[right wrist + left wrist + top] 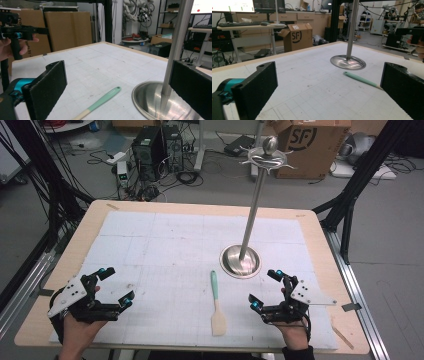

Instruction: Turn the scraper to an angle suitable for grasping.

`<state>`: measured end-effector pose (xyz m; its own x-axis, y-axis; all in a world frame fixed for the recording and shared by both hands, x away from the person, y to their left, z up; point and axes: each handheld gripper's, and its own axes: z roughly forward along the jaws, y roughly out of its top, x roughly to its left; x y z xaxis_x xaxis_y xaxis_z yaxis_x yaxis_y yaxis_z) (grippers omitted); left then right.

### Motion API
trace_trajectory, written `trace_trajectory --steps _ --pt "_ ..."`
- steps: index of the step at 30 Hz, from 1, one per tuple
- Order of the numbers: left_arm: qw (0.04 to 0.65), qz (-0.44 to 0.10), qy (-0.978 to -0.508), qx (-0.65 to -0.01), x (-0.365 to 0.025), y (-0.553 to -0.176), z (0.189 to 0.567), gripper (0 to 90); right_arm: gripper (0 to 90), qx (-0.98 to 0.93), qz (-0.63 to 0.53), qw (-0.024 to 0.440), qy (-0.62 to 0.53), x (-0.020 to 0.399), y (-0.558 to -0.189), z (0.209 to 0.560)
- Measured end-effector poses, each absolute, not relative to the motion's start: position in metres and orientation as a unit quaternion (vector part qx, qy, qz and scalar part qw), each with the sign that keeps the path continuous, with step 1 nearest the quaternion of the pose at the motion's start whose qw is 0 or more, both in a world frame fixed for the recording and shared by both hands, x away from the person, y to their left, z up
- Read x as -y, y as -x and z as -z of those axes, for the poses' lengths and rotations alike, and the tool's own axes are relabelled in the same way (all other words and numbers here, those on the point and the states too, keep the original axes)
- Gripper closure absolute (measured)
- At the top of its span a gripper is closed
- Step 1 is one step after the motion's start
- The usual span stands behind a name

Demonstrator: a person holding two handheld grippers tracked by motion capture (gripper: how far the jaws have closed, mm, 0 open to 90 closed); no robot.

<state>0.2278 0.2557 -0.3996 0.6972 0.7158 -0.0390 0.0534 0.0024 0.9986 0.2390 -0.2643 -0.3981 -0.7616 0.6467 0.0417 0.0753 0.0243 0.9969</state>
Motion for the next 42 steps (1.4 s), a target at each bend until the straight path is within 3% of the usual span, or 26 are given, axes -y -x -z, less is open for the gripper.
trace_trajectory --steps 11,14,15,17,18,20,22,23,28,42 --pt "0.643 -0.26 -0.657 -0.297 -0.258 -0.226 0.399 1.7 1.0 -0.695 -0.637 0.208 -0.26 0.255 -0.241 0.398" --pt "0.643 -0.261 -0.656 -0.298 -0.258 -0.226 0.399 1.7 12.6 -0.703 -0.633 0.195 -0.26 0.253 -0.241 0.399" --pt "0.643 -0.261 -0.656 -0.298 -0.258 -0.226 0.399 1.7 12.6 -0.703 -0.633 0.195 -0.26 0.253 -0.241 0.399" --pt "0.642 -0.26 -0.657 -0.297 -0.258 -0.227 0.399 1.7 22.9 -0.706 -0.635 0.187 -0.251 0.252 -0.239 0.399" --pt "0.642 -0.259 -0.657 -0.298 -0.257 -0.227 0.4 1.7 37.5 -0.711 -0.63 0.178 -0.257 0.249 -0.238 0.4" --pt "0.641 -0.258 -0.659 -0.297 -0.256 -0.227 0.4 1.7 51.6 -0.718 -0.623 0.161 -0.267 0.245 -0.238 0.402" --pt "0.641 -0.257 -0.66 -0.297 -0.256 -0.227 0.401 1.7 56.8 -0.724 -0.614 0.156 -0.273 0.242 -0.238 0.403" --pt "0.641 -0.257 -0.66 -0.296 -0.255 -0.227 0.401 1.7 66.6 -0.736 -0.601 0.139 -0.281 0.236 -0.239 0.405" --pt "0.643 -0.262 -0.657 -0.293 -0.258 -0.224 0.399 1.7 89.5 -0.766 -0.573 0.12 -0.265 0.218 -0.24 0.41" --pt "0.638 -0.262 -0.659 -0.299 -0.26 -0.223 0.401 1.7 89.8 -0.844 -0.475 0.081 -0.234 0.159 -0.246 0.438"
